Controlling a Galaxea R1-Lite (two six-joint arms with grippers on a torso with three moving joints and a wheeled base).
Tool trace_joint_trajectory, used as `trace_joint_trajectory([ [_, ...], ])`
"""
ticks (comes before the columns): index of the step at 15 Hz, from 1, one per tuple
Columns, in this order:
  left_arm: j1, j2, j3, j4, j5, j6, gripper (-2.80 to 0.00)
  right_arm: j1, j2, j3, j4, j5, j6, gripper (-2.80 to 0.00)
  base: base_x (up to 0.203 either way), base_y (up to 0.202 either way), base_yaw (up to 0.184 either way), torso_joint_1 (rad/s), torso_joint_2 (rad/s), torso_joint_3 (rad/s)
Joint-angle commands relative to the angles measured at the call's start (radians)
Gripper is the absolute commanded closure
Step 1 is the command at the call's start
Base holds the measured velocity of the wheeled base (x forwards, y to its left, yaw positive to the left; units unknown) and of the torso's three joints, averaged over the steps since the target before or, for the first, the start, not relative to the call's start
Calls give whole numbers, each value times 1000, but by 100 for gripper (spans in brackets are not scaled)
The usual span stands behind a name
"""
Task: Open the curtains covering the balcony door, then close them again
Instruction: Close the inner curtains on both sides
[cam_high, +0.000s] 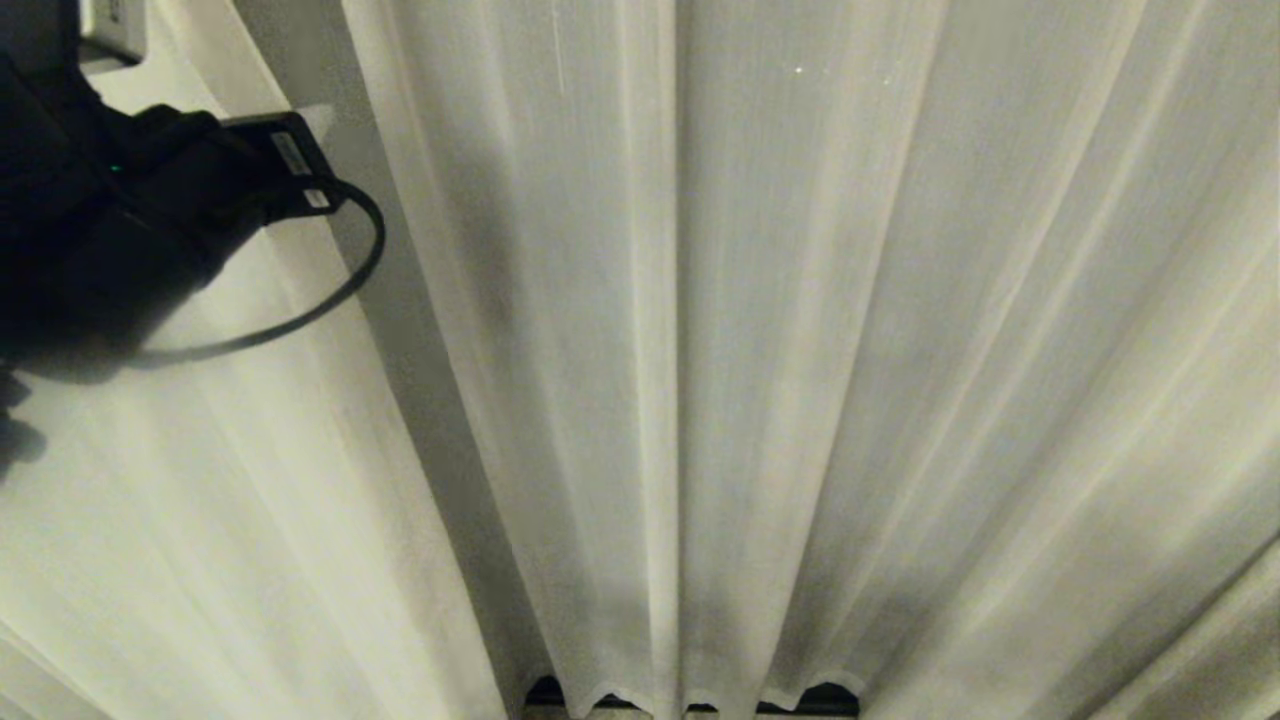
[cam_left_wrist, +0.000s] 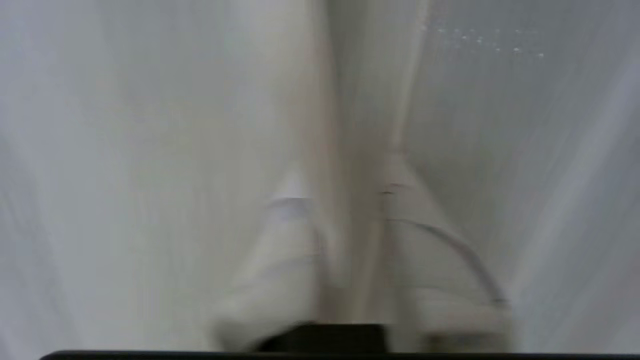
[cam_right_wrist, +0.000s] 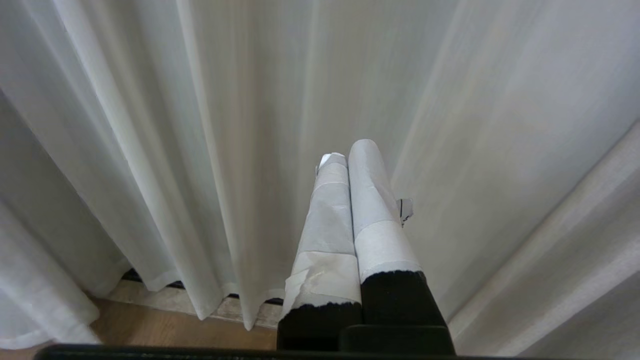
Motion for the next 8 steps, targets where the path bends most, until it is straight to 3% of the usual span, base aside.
trace_joint_trajectory([
  [1,-1,-26,14,-12,4,1,-280,1,2,0,0,1,-1,0,0,0,0,0,0,0],
  [4,-4,-135,62,-4,7,9,-280,1,2,0,0,0,-1,0,0,0,0,0,0,0],
  [8,-8,-461,256,38,6,70,-280,0,2,0,0,1,-1,0,0,0,0,0,0,0],
])
